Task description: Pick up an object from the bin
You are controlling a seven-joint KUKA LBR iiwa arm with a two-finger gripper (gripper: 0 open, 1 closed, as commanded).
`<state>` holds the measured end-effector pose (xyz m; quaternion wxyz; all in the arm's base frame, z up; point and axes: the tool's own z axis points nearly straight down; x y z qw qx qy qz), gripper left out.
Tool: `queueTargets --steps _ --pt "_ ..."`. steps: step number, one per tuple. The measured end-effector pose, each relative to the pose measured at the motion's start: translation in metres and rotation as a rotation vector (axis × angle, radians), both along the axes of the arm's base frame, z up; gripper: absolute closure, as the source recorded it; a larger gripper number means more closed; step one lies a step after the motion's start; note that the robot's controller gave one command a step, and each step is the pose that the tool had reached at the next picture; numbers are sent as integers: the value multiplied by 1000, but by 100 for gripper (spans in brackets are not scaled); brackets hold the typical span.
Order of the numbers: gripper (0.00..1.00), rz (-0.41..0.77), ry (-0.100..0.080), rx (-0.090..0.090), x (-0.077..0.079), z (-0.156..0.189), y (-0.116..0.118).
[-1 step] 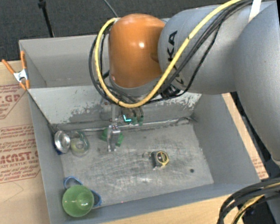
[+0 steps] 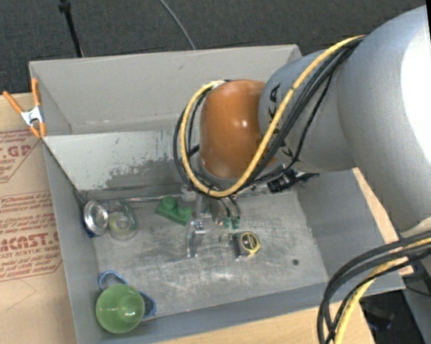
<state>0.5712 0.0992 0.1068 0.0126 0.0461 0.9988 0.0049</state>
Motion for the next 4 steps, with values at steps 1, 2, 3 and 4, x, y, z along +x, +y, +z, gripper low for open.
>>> queueTargets --steps 1,2,3,4 --pt "100 -6 -11 -1 3 1 -3" --pt "100 -15 13 -6 22 201 -6" --pt "100 70 27 -10 22 142 -2" --pt "100 -138 31 -7 12 54 7"
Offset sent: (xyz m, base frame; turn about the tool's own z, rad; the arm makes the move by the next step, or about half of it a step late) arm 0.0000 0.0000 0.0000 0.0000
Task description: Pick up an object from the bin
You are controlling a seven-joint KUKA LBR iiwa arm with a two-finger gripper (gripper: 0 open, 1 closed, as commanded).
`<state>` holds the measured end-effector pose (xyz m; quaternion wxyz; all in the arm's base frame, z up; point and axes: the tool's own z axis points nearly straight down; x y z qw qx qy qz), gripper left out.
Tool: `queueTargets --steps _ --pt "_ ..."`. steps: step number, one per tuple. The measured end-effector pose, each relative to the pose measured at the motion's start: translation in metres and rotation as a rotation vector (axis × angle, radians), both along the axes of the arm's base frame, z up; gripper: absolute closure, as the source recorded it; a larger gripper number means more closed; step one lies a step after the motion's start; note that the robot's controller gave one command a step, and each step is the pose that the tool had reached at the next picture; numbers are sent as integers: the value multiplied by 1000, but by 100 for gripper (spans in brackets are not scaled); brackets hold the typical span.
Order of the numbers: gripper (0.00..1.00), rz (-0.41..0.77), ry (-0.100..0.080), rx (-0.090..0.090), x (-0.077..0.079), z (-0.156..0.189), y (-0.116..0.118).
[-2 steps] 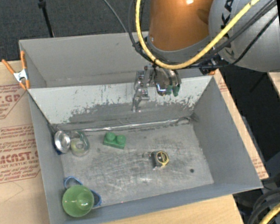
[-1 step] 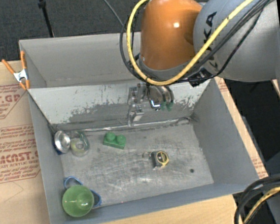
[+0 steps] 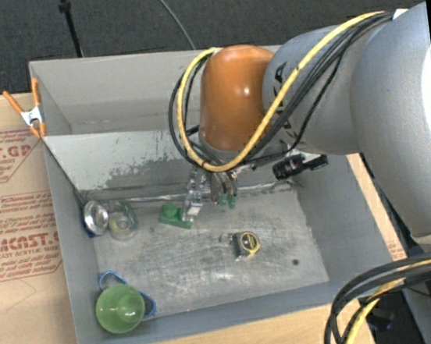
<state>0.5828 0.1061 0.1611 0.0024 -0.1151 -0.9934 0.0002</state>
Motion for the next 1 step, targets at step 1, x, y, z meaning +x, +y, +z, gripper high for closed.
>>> queueTargets --steps 1 --pt "100 5 -13 2 -10 69 -4"
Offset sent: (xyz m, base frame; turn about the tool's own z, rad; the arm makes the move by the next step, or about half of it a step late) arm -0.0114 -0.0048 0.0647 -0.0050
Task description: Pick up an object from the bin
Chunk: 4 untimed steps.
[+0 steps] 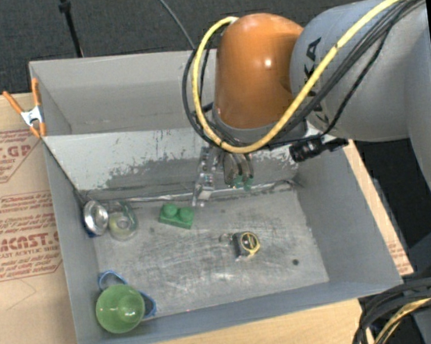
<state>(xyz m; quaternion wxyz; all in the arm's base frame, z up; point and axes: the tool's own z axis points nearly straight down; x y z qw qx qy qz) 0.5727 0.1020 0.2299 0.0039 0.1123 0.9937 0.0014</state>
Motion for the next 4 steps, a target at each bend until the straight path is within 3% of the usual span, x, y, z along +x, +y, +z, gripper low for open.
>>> queueTargets --steps 1,2,3,4 --pt "0 0 6 -1 -1 -4 0" --pt "0 67 12 -2 16 -118 41" --pt "0 -6 1 1 21 -157 23" --pt "100 -4 -4 4 23 -152 25"
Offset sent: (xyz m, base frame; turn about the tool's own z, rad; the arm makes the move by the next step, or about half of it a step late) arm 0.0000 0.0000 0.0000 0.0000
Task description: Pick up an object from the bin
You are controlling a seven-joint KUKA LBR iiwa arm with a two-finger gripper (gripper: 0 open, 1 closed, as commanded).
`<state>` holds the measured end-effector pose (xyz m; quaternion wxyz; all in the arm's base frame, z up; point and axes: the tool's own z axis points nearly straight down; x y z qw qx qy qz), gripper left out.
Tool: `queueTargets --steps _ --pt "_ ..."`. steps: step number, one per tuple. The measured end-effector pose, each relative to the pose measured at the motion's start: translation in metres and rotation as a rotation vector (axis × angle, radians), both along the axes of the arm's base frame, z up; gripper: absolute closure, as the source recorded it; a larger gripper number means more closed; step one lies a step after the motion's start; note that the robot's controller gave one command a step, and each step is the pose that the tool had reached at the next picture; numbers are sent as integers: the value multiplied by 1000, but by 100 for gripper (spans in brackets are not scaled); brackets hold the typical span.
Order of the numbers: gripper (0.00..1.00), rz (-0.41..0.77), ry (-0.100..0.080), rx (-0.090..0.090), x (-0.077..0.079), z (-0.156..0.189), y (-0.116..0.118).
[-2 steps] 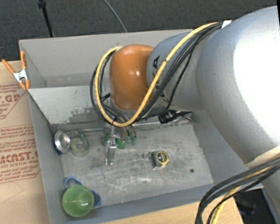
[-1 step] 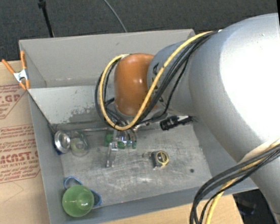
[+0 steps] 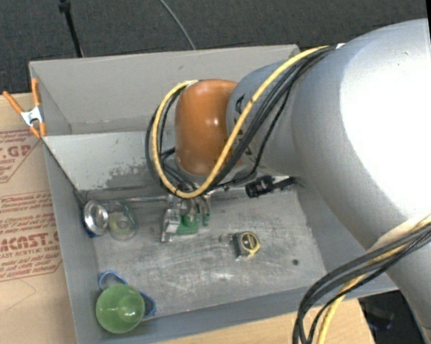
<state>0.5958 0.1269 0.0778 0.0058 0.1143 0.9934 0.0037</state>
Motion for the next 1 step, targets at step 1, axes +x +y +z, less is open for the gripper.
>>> queueTargets --steps 1 --pt "100 -317 6 -1 -20 137 36"
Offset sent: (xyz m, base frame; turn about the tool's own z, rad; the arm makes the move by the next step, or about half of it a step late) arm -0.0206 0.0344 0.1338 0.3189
